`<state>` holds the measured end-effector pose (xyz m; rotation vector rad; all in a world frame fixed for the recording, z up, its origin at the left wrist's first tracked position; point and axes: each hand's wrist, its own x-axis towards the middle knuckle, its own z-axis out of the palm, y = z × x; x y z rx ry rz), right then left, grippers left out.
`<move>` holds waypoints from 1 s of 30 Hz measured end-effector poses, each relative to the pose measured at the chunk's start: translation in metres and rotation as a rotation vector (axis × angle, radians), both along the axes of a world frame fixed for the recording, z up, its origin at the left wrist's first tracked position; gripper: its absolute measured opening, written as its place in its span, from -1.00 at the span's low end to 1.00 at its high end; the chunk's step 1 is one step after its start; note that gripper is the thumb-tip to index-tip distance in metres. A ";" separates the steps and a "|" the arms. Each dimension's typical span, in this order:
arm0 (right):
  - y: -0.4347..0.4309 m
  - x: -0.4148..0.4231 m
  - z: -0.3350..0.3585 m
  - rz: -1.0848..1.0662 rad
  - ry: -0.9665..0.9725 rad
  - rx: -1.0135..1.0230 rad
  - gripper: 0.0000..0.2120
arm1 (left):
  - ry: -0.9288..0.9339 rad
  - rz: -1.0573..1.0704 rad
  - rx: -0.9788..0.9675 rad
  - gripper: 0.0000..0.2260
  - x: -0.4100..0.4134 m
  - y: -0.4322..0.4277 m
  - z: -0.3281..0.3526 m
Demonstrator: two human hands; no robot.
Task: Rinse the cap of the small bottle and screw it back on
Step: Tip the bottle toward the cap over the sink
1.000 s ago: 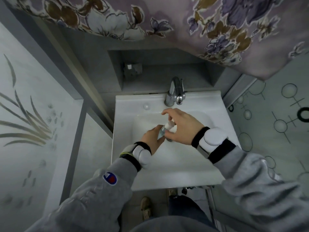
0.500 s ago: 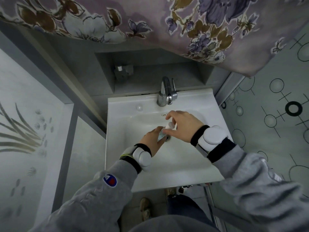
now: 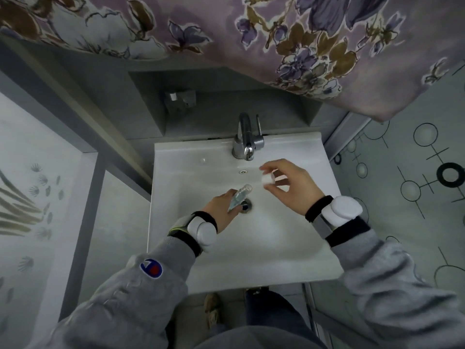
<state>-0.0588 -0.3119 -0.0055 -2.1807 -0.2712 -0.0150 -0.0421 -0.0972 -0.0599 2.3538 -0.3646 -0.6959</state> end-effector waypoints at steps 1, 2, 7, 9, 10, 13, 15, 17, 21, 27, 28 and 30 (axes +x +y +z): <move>-0.005 0.004 -0.007 -0.079 0.031 0.036 -0.61 | 0.006 0.027 -0.023 -0.70 0.002 0.000 0.000; -0.010 0.009 -0.015 -0.151 0.061 0.052 -0.59 | 0.013 0.052 -0.044 -0.70 0.004 -0.002 0.000; -0.021 0.044 -0.070 -0.503 0.249 -0.014 -0.83 | 0.043 0.164 -0.123 -0.71 0.011 -0.009 -0.002; -0.023 0.062 -0.087 -0.563 0.322 0.007 -0.88 | 0.050 0.193 -0.139 -0.71 0.014 -0.010 -0.002; -0.025 0.071 -0.093 -0.570 0.334 -0.013 -0.90 | 0.053 0.204 -0.141 -0.70 0.015 -0.009 -0.002; -0.033 0.100 -0.105 -0.578 0.334 -0.051 -0.92 | 0.047 0.231 -0.137 -0.70 0.020 -0.005 -0.004; -0.037 0.117 -0.111 -0.579 0.335 -0.047 -0.92 | 0.052 0.242 -0.139 -0.71 0.022 -0.002 -0.005; -0.039 0.130 -0.116 -0.582 0.344 -0.057 -0.88 | 0.058 0.259 -0.141 -0.72 0.024 0.001 -0.008; -0.040 0.137 -0.125 -0.537 0.331 -0.101 -0.71 | 0.045 0.276 -0.125 -0.72 0.025 0.004 -0.012; -0.039 0.138 -0.143 -0.507 0.337 -0.041 -0.64 | 0.052 0.294 -0.137 -0.74 0.032 0.007 -0.014; -0.037 0.140 -0.146 -0.588 0.320 0.037 -0.68 | 0.056 0.296 -0.136 -0.75 0.033 0.007 -0.015; -0.039 0.142 -0.147 -0.726 0.380 0.148 -0.71 | 0.052 0.293 -0.136 -0.75 0.036 0.005 -0.015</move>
